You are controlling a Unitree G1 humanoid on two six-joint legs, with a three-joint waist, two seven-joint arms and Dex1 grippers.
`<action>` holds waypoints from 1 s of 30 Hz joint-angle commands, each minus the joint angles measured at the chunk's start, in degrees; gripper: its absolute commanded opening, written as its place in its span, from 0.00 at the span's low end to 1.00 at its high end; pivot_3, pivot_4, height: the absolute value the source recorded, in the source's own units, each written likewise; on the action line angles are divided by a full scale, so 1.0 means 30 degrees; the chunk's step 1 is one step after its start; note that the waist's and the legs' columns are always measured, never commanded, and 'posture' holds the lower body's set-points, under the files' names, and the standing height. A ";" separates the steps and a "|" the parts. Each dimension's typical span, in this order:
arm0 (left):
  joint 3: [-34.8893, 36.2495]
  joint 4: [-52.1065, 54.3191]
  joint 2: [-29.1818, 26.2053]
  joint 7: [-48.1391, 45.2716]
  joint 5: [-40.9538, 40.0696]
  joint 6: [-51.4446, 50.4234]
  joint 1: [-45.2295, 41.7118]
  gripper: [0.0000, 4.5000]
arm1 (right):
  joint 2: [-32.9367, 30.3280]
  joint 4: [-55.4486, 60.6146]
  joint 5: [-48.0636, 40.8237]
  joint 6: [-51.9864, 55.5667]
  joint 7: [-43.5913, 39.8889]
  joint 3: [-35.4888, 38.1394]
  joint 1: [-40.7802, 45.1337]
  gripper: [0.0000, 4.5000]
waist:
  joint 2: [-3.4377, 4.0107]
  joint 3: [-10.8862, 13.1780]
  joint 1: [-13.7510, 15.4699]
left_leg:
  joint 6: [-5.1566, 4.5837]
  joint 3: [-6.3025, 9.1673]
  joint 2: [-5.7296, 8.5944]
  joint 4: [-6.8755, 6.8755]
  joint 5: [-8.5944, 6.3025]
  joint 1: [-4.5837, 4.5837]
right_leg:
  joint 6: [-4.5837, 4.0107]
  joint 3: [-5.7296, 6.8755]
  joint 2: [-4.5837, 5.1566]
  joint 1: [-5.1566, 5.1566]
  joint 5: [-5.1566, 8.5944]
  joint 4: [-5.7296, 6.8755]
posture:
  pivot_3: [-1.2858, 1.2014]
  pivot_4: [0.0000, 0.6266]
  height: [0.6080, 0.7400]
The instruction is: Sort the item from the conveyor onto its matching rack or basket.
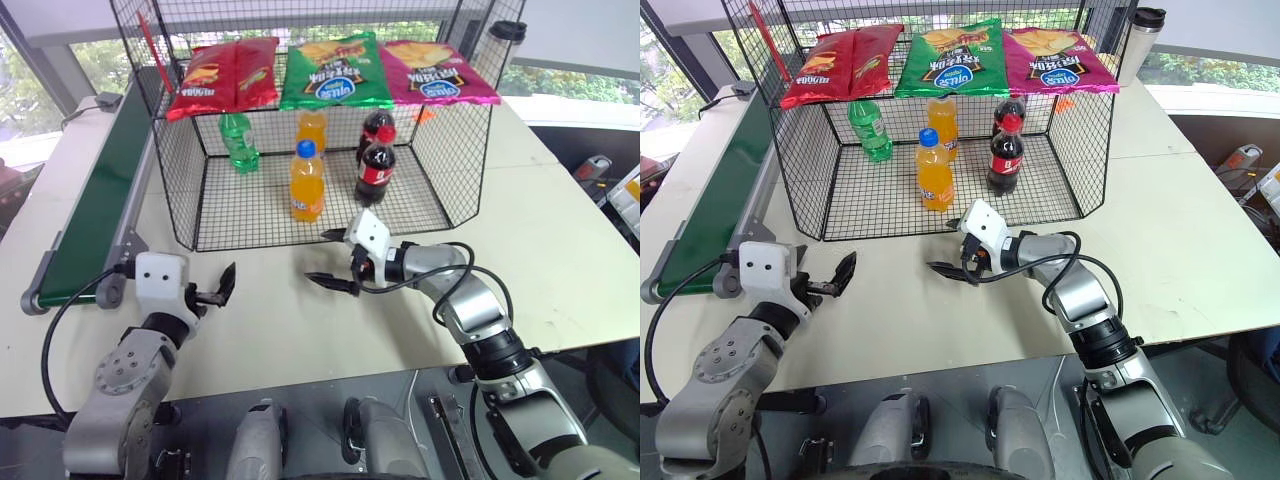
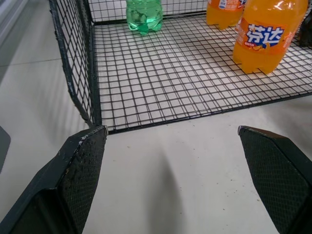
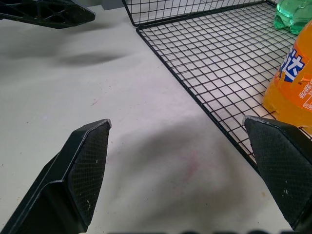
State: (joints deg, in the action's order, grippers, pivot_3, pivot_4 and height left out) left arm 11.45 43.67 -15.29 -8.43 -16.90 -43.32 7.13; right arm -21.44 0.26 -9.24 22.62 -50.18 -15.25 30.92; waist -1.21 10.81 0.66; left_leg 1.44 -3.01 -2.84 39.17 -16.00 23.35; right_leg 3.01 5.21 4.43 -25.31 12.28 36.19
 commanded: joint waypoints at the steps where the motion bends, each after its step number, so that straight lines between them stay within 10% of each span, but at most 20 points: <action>1: -0.0136 0.0850 -0.0139 -0.0050 0.0053 0.0549 -0.0045 0.99 | -0.0125 0.0738 -0.0218 -0.0185 -0.0074 0.0267 0.0000 1.00 | 0.0000 0.0000 -0.0001 | 0.0000 0.0000 0.0000 0.0000 0.0000 0.0000 | 0.0000 0.0000 0.0000 0.0000 0.0000 0.0000 | 0.52 0.24 1.00; 30: -0.0165 0.0785 -0.0005 0.0197 0.0049 0.0379 -0.0366 0.99 | -0.0178 0.0998 -0.0280 -0.0252 -0.0300 0.0307 -0.0290 1.00 | 0.0000 0.0000 0.0003 | 0.0000 0.0000 0.0000 0.0000 0.0000 0.0000 | 0.0000 0.0001 0.0000 0.0000 0.0000 0.0000 | 0.52 0.24 1.00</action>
State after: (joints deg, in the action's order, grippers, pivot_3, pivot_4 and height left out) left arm 10.94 43.67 -15.14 -8.06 -16.84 -43.19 6.35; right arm -21.51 0.79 -9.30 22.48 -50.96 -15.25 29.81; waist -1.21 10.81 0.66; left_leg 1.44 -3.01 -2.84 39.17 -16.00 23.35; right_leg 3.01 5.21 4.43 -25.31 12.28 36.19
